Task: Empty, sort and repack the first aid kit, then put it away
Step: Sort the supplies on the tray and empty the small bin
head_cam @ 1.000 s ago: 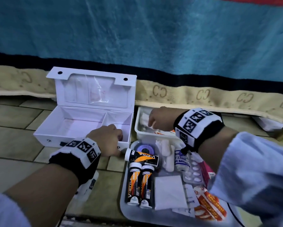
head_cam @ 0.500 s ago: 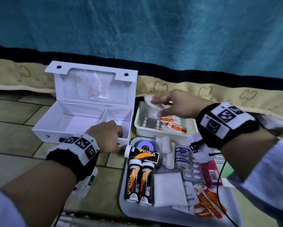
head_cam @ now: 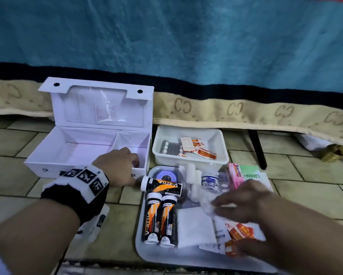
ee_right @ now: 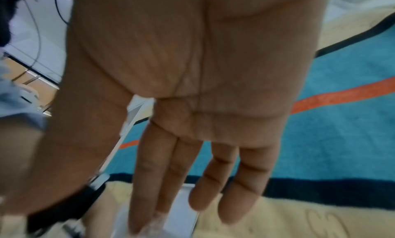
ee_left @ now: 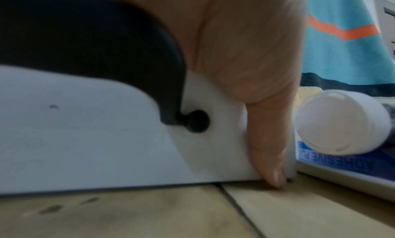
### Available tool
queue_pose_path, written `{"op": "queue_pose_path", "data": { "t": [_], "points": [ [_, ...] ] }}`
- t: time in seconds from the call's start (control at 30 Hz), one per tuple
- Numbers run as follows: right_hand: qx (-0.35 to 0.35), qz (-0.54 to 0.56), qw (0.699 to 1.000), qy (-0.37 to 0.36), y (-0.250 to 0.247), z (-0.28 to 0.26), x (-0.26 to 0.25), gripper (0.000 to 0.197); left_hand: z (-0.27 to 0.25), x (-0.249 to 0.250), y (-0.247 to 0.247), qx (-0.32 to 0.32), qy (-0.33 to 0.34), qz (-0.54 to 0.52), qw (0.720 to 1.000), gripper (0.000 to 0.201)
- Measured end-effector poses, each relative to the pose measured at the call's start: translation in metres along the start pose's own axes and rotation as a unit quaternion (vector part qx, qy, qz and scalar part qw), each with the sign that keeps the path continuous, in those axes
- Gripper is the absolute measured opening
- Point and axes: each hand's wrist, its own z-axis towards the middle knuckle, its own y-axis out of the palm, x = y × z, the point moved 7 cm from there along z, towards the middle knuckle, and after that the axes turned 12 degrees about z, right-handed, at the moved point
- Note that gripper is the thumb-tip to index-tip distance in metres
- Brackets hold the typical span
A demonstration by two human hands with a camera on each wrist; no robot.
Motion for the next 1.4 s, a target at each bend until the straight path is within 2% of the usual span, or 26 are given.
{"op": "queue_pose_path", "data": {
  "t": [0.07, 0.2, 0.33, 0.43, 0.47, 0.6, 0.67, 0.73, 0.83, 0.9, 1.0, 1.07, 1.23, 1.4],
  "points": [
    [0.028, -0.020, 0.998, -0.042, 0.014, -0.008, -0.017, 0.048, 0.000, 0.000, 0.000, -0.001, -0.002, 0.002, 1.000, 0.049],
    [0.001, -0.036, 0.999, -0.022, 0.050, 0.004, -0.013, 0.052, 0.000, 0.000, 0.000, 0.000, -0.005, 0.005, 1.000, 0.050],
    [0.014, -0.037, 0.999, -0.013, 0.069, 0.007, -0.007, 0.043, 0.000, 0.000, -0.001, 0.002, -0.007, 0.005, 1.000, 0.049],
    [0.054, 0.000, 0.998, -0.020, 0.066, 0.009, -0.009, 0.026, 0.000, 0.000, 0.000, 0.002, -0.007, 0.004, 1.000, 0.049],
    [0.066, 0.007, 0.998, -0.019, 0.064, 0.010, -0.010, 0.028, 0.000, 0.000, 0.000, 0.002, -0.007, 0.004, 1.000, 0.049],
    [0.068, -0.022, 0.997, 0.003, 0.070, 0.016, 0.000, 0.064, 0.000, 0.000, 0.000, 0.000, -0.007, 0.007, 1.000, 0.048],
    [0.065, -0.032, 0.997, 0.018, 0.073, 0.018, 0.001, 0.065, 0.000, 0.000, 0.000, 0.000, -0.007, 0.005, 1.000, 0.048],
    [0.041, -0.033, 0.998, 0.027, 0.072, 0.020, -0.004, 0.056, 0.000, 0.000, -0.001, 0.000, -0.007, 0.004, 1.000, 0.047],
    [0.005, 0.010, 1.000, 0.022, 0.051, 0.027, -0.007, 0.036, 0.000, 0.000, 0.000, -0.003, -0.008, 0.005, 1.000, 0.048],
    [0.052, 0.048, 0.997, 0.031, 0.017, 0.034, -0.013, 0.030, 0.000, 0.001, 0.000, -0.005, -0.007, 0.003, 1.000, 0.049],
    [0.156, 0.023, 0.986, 0.055, -0.040, 0.062, -0.013, 0.023, -0.001, 0.001, 0.000, -0.011, -0.005, -0.004, 1.000, 0.051],
    [0.167, -0.007, 0.982, 0.087, -0.058, 0.096, 0.001, 0.023, -0.001, 0.001, -0.001, -0.014, -0.004, -0.005, 1.000, 0.052],
    [0.008, -0.109, 0.988, 0.113, -0.033, 0.186, 0.020, 0.030, -0.003, 0.001, -0.002, -0.010, -0.004, -0.008, 1.000, 0.048],
    [-0.089, -0.163, 0.975, 0.123, 0.012, 0.239, 0.052, 0.023, -0.004, 0.001, -0.001, -0.012, -0.003, -0.010, 1.000, 0.046]
  ]
}}
